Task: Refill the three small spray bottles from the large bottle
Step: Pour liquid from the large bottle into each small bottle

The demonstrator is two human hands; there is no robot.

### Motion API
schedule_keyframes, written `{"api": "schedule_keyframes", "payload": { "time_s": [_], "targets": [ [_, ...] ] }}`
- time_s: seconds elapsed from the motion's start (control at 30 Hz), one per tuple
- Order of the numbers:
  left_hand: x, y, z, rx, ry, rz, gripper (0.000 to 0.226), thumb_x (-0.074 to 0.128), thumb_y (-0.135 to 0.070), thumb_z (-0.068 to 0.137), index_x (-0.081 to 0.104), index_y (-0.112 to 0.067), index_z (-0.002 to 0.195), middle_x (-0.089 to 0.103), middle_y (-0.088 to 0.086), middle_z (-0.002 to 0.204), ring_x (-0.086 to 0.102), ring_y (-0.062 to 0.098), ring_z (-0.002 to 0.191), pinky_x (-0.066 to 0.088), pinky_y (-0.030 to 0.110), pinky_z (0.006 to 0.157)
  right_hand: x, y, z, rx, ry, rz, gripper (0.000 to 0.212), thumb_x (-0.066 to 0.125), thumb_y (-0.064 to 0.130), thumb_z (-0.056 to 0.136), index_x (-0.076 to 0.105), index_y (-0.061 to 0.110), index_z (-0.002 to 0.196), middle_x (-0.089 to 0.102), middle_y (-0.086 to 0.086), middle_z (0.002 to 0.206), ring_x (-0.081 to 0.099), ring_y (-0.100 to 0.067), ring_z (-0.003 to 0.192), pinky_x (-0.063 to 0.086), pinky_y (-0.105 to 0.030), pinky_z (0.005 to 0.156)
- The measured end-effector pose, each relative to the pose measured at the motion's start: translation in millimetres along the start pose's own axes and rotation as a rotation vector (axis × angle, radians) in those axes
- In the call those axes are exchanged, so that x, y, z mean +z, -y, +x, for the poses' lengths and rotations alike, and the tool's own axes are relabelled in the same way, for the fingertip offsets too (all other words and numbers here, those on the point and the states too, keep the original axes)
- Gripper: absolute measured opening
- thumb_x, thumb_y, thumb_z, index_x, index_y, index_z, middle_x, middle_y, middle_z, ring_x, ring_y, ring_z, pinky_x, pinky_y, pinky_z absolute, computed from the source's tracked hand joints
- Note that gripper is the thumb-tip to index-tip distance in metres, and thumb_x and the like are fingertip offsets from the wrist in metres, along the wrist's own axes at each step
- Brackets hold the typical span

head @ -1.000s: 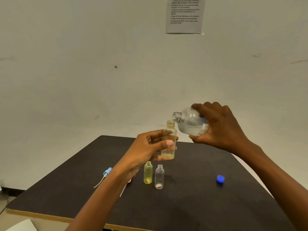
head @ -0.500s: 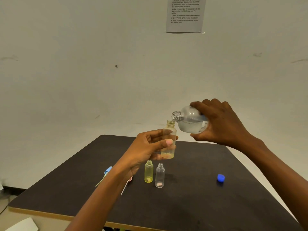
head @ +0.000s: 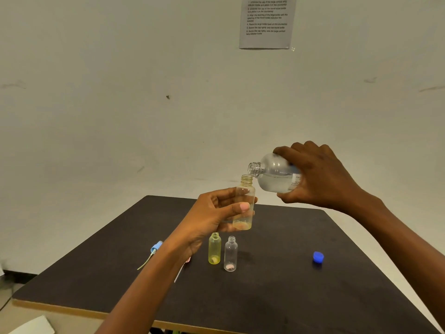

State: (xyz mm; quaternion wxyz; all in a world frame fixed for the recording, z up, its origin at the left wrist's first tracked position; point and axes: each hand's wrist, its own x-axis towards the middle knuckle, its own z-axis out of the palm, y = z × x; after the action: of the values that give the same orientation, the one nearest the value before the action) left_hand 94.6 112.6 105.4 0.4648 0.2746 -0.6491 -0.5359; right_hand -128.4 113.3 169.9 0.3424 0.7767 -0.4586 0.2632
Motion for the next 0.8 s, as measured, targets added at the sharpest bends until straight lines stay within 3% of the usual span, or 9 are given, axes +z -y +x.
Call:
{"api": "schedule_keyframes", "payload": {
  "time_s": [0.8],
  "targets": [
    [-0.6, 0.1, -1.0, 0.016, 0.015, -0.049, 0.026, 0.063, -0.011, 0.083, 0.065, -0.022, 0.107, 0.074, -0.001, 0.104, 0.071, 0.017, 0.095, 0.059, 0.028, 0.070, -2.7, 0.5, 6.6, -0.009, 0.059, -0.024, 0.072, 0.063, 0.051, 0.051, 0.052, 0.023, 0.116, 0.057, 0.000, 0.088, 0.036, -0.015, 0.074, 0.026, -0.031, 0.068]
  ]
}}
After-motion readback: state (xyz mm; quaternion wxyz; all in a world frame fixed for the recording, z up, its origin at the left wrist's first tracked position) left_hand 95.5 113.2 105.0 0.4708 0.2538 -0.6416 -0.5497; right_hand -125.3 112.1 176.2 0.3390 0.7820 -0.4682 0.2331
